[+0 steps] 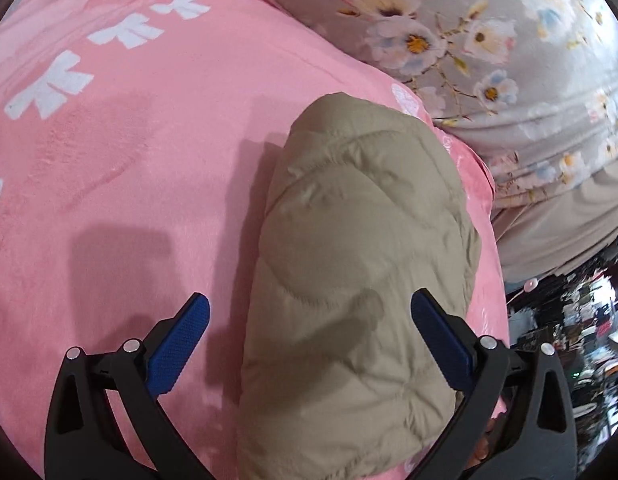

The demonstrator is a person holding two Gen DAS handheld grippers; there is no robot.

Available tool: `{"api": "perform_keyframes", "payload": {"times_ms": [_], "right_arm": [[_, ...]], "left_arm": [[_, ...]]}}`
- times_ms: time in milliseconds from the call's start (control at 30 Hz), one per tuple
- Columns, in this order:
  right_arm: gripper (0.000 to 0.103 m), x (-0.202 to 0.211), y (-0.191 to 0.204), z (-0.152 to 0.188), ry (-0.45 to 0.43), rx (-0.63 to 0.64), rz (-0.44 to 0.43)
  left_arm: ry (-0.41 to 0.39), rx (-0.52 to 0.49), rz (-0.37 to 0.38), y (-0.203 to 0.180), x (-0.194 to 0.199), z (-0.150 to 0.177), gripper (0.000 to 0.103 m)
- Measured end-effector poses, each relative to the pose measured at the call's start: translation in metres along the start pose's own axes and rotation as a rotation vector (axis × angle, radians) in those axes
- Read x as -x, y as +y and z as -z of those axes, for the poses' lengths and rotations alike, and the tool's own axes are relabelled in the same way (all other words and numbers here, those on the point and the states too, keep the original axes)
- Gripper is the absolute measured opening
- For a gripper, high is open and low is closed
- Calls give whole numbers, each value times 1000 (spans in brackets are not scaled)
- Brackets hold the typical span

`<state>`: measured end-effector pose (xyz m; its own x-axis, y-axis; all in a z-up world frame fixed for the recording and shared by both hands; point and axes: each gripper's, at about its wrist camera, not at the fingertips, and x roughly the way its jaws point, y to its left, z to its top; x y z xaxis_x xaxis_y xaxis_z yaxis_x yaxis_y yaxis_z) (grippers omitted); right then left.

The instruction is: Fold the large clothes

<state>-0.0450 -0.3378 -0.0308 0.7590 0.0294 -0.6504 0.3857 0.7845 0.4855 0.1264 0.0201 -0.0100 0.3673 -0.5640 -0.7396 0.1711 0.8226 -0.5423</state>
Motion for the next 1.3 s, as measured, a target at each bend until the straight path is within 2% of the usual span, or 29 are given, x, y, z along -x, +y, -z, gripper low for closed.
{"api": "perform_keyframes", "payload": {"times_ms": [67,133,167,267,333,367,467,567,900,1033,1300], "right_arm": [[86,-25,-21,-3,99,-104,-29],[86,-47,-35,0,187,-201,-38],[87,-54,-37,4,211,-230,-64],[89,-58,-26,8,199,-200,-118],[89,-76,-17,10,271,-224,-288],[96,-83,-14,11,290,-244,-325],[98,-92,7,9,255,-178,-308],[98,-103,18,3,233,-183,-304],[98,-122,29,-12,172,-151,-286],[98,-130,29,-18,149,-118,-283],[98,-136,35,-19,93,-58,-272]], "left_arm": [[55,-7,1,-4,-21,-10,98],[119,-17,49,-8,-40,-13,98],[152,3,100,-8,-51,-15,98],[152,25,95,-8,-62,-22,98],[145,8,75,-15,-66,-22,98],[139,-3,62,-18,-67,-23,98],[103,-66,-4,-32,-73,-26,98],[65,-114,-64,-42,-80,-29,98],[-82,-236,-225,-57,-88,-27,98],[-120,-242,-242,-55,-91,-29,98],[-161,-248,-217,-52,-99,-33,98]]}}
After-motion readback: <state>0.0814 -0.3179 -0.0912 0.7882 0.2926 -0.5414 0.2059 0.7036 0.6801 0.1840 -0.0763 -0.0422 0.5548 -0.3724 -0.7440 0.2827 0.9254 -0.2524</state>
